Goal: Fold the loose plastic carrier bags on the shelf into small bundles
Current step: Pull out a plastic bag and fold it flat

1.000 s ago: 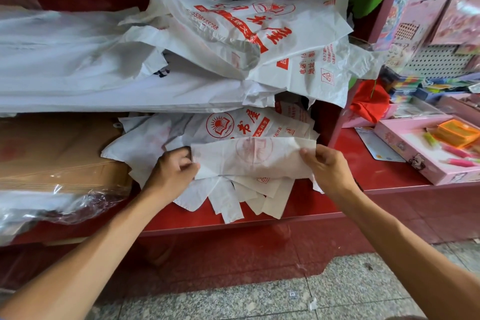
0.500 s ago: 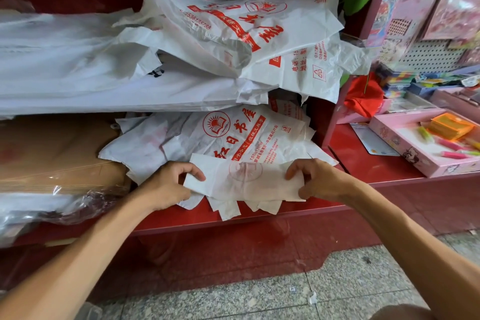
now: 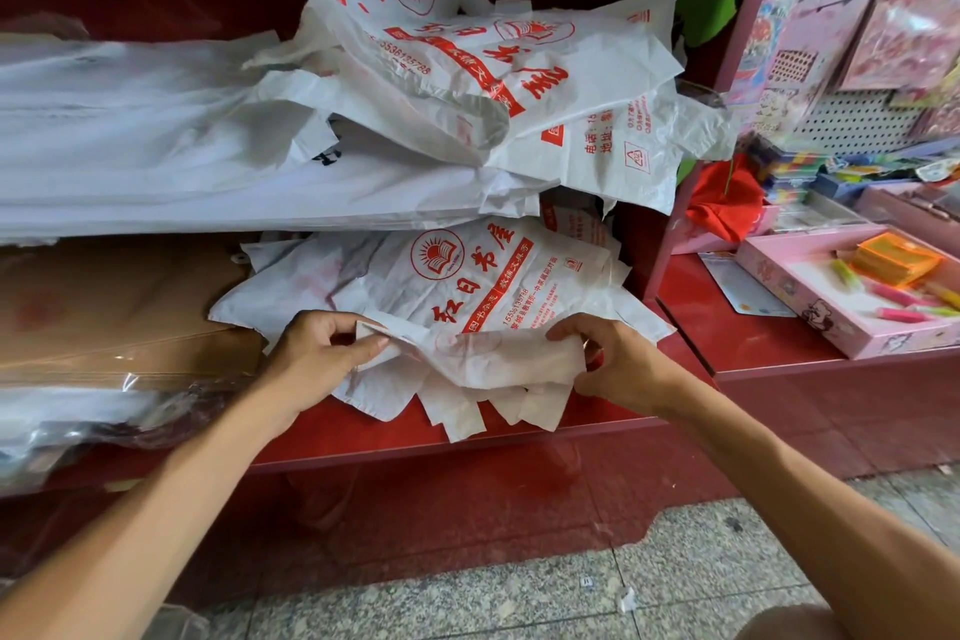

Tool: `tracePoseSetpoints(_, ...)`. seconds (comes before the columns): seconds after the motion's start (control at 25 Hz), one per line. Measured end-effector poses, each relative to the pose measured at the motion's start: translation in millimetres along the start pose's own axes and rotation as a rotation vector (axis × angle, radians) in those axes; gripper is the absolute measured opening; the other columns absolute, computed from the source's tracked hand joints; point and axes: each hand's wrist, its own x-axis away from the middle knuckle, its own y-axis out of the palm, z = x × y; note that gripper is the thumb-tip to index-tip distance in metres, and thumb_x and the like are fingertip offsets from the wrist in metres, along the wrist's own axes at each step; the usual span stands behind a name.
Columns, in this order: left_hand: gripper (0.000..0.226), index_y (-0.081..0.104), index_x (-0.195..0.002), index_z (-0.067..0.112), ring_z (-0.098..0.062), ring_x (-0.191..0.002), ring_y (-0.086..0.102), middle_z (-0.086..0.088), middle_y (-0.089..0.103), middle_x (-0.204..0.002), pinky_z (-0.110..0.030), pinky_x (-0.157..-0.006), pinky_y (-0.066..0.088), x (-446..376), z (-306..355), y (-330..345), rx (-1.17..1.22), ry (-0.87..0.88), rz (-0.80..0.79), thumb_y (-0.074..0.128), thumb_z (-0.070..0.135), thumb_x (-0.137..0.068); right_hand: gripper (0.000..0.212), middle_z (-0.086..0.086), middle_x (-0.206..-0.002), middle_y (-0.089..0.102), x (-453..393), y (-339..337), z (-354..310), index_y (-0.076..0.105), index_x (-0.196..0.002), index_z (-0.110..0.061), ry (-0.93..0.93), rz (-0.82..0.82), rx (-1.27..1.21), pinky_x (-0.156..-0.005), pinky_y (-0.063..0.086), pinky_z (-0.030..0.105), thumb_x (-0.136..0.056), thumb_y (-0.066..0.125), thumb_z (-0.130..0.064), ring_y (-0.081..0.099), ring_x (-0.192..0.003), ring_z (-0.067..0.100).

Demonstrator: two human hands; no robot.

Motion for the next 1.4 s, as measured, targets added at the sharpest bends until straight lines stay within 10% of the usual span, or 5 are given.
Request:
tracePoseSetpoints(0.4, 0.007, 0.069, -0.094, 0.011, -0.021, -0.088, 0.065, -0.01, 0.071, -0.093, -0.032, -0.077, 0.049, 0.1, 6.5, -4.6, 0.348, 0.0, 0.105, 0.063, 0.014, -0.092, 0.006, -0.011, -0.086, 0.062, -2.5, 2.3, -18.8, 0.073, -0.091, -0.016, -0.032, 0.373, -0.315, -0.062, 0.043, 0.013, -0.09, 0.069, -0.02, 0.06, -0.076, 0.0)
tracePoseSetpoints(0.68, 0.008, 0.069, -0.096, 0.016, -0.026, -0.096, 0.067, -0.007, 0.072, -0.102, -0.046, -0.085, 0.056, -2.1, -7.4, 19.5, 0.452, -0.266, 0.204, 0.06, 0.016, -0.095, 0.021, 0.015, -0.093, 0.071, -4.3, 5.0, -27.6, 0.06, -0.116, -0.008, 0.392, 0.04, -0.795, -0.046, 0.052, 0.03, -0.096, 0.059, -0.014, 0.066, -0.06, 0.023)
tracePoseSetpoints(0.88, 0.021, 0.065, -0.101, 0.014, -0.019, -0.061, 0.052, -0.01, 0.066, -0.096, -0.028, -0.054, 0.04, -3.5, -7.5, 24.9, 0.362, -0.362, 0.218, 0.065, 0.002, -0.083, 0.054, 0.004, -0.132, 0.054, -19.6, 5.6, -29.3, 0.041, -0.142, -0.019, 0.258, 0.253, -1.362, -0.093, 0.054, 0.04, -0.095, 0.053, 0.005, 0.063, -0.113, 0.027)
tracePoseSetpoints(1.24, 0.037, 0.067, -0.114, 0.013, -0.016, -0.088, 0.07, -0.012, 0.074, -0.103, -0.022, -0.073, 0.052, 46.6, 25.8, 51.8, 0.312, -0.264, -0.499, 0.07, -0.003, -0.081, 0.032, -0.013, -0.108, 0.066, 13.4, 29.1, -56.5, 0.061, -0.113, -0.031, -0.205, -0.149, -0.053, -0.083, 0.053, 0.029, -0.086, 0.067, -0.048, 0.063, -0.096, 0.006)
tracePoseSetpoints(1.4, 0.026, 0.071, -0.101, 0.03, 0.005, -0.068, 0.056, 0.013, 0.066, -0.08, -0.009, -0.064, 0.037, 43.4, 11.4, 53.1, -0.413, 0.21, -0.391, 0.078, 0.02, -0.078, 0.056, -0.009, -0.128, 0.054, 28.0, 50.2, -41.3, 0.047, -0.133, -0.029, -0.32, -0.097, 0.508, -0.094, 0.043, 0.035, -0.083, 0.062, -0.05, 0.051, -0.115, 0.015)
